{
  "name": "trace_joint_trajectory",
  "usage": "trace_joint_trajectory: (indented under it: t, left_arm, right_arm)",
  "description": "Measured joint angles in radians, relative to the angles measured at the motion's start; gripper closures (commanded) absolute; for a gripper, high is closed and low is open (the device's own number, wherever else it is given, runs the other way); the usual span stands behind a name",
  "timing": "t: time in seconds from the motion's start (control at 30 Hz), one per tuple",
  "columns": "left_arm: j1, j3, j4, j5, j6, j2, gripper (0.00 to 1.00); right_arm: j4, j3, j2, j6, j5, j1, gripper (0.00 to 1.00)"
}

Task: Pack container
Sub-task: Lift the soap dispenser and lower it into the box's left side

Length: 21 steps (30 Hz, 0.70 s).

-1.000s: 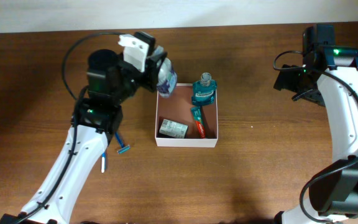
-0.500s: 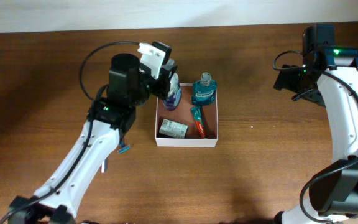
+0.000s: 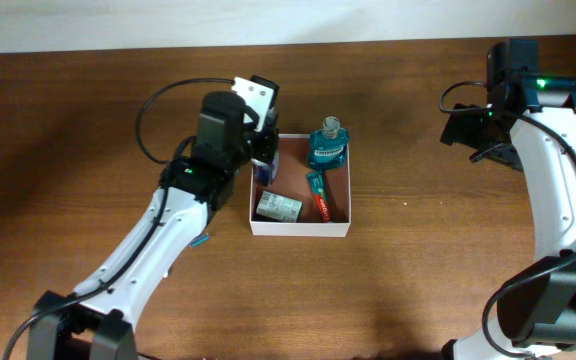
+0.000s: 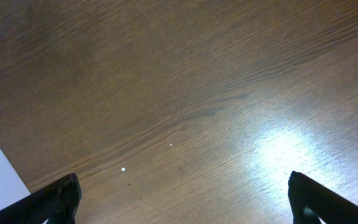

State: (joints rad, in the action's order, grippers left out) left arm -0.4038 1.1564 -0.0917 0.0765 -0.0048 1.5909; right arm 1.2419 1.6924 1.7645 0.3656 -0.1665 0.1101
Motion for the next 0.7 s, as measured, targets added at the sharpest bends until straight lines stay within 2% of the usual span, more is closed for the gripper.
trace_joint_trajectory:
  t: [0.2,0.53,0.7]
  left_arm:
    - [-0.036,0.000,0.012,-0.063,0.000,0.065,0.80]
    - [-0.040,-0.001,0.223,-0.112,0.000,0.121,0.81]
    - [-0.041,-0.001,0.236,-0.112,0.000,0.121,0.81]
  right_arm:
    - [0.000,0.000,0.000,0.000,0.000,0.000,0.01]
    - [0.000,0.000,0.000,0.001,0.000,0.000,0.01]
    - [0.000,0.000,0.000,0.000,0.000,0.000,0.01]
